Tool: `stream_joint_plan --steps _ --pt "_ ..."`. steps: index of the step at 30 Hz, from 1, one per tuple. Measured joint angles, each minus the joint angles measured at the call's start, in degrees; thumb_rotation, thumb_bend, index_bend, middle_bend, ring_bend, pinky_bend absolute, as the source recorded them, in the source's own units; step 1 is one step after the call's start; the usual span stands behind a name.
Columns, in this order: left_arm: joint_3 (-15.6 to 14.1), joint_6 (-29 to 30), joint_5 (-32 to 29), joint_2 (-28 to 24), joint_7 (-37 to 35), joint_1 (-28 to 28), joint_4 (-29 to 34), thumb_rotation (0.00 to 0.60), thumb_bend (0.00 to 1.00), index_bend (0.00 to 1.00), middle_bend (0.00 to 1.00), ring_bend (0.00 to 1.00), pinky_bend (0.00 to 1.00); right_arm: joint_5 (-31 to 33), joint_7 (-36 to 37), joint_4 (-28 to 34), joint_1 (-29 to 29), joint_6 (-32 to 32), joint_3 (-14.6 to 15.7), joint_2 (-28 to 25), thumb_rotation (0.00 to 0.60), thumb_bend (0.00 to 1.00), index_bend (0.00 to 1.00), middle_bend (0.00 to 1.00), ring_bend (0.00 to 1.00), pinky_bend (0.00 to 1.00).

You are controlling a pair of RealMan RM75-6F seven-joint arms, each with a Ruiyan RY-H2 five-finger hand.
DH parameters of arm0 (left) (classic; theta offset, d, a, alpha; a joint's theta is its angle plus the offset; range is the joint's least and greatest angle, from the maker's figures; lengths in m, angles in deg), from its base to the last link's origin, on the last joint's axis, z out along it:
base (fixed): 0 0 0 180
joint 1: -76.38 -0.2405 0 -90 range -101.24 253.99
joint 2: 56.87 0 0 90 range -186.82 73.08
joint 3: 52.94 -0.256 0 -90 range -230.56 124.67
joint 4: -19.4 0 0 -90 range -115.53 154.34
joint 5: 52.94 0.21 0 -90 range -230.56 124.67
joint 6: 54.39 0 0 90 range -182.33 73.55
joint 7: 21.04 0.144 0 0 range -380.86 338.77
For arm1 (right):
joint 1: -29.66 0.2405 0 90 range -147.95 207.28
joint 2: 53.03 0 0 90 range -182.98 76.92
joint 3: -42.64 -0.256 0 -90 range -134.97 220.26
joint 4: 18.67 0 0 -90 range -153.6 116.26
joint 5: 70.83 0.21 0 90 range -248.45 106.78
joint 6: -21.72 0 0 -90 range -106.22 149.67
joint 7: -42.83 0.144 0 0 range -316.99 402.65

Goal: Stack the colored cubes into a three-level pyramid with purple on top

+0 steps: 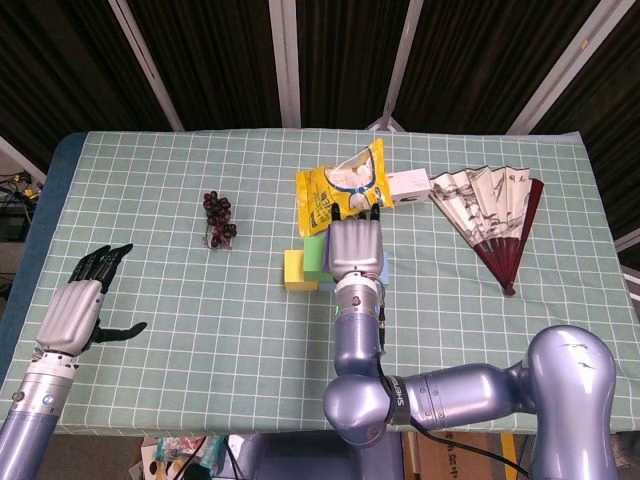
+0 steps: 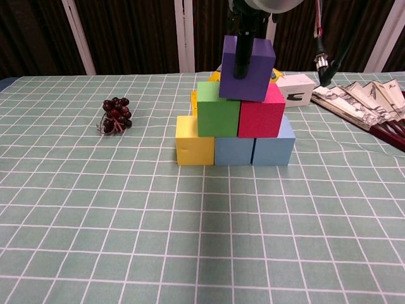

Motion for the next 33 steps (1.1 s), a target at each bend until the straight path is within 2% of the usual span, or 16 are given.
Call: stream_joint_plan --steps 33 --pt "0.1 -0.5 -0.6 0.0 0.7 0.2 0.0 0.600 0.10 0.00 0.08 0.01 0.00 0.7 0.8 -1.4 1.1 2.3 2.1 -1.3 0.600 0.31 0.02 0.44 0.20 0.00"
